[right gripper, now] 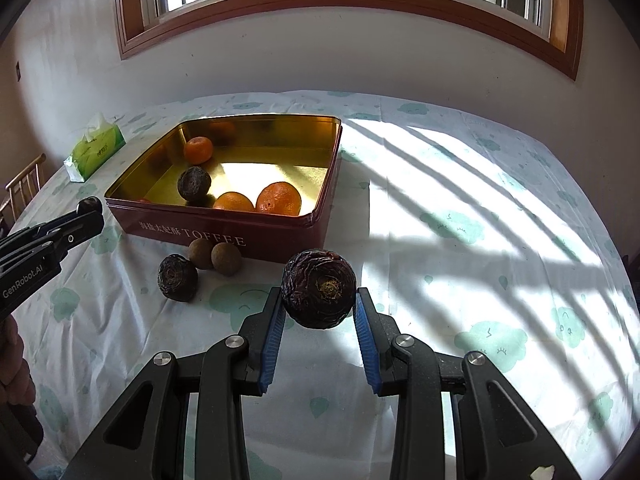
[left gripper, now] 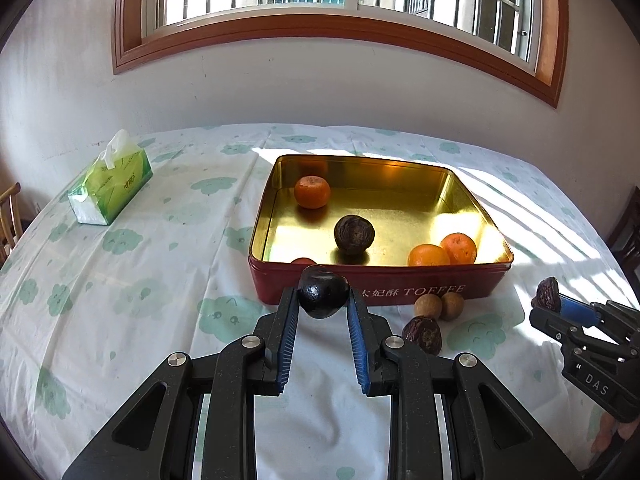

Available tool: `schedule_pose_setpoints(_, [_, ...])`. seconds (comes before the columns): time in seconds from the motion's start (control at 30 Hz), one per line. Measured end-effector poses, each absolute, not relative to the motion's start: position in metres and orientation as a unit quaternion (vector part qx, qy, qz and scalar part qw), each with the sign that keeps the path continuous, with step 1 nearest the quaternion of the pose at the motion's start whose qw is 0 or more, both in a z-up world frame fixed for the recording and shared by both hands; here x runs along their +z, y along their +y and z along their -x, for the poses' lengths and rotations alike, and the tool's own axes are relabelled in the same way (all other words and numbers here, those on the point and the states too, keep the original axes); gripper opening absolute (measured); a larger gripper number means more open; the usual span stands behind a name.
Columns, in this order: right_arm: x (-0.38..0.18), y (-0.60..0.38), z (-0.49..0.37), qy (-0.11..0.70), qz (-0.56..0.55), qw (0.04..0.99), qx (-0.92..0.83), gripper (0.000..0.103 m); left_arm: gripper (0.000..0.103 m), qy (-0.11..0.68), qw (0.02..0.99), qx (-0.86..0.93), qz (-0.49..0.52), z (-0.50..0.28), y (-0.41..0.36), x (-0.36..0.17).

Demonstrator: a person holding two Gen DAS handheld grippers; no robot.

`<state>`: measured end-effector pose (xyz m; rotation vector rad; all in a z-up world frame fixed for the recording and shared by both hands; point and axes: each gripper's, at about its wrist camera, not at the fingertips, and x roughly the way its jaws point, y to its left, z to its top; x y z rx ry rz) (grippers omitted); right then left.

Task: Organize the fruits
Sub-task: 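Carry the dried fruit and black plum over the tin with both grippers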

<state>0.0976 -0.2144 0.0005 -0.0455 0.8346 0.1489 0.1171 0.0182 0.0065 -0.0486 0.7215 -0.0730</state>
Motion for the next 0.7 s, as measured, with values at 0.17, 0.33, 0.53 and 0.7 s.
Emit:
schedule_pose_setpoints(0.17, [0.012,-0.206,-0.103,0.396,0.034,0.914,0.081,0.032,0.026,0.345,0.938,-0.032,0.021,-0.13,0.022,0.015])
schedule_pose_setpoints(0.33, [0.021,-0.197,-0.114,0.388,0.044,0.916,0.091,0.032,0.026,0.34,0.94,-0.026,0.019,-0.146,0.027,0.021])
schedule_pose_setpoints(0.53, [0.025,-0.185,-0.13,0.387,0.051,0.915,0.104,0.032,0.026,0.345,0.938,-0.021,0.014,-0.165,0.03,0.021])
schedule_pose_setpoints(0.7, [0.028,-0.179,-0.147,0.382,0.052,0.916,0.108,0.032,0.026,0.353,0.935,-0.021,0.012,-0.18,0.03,0.016])
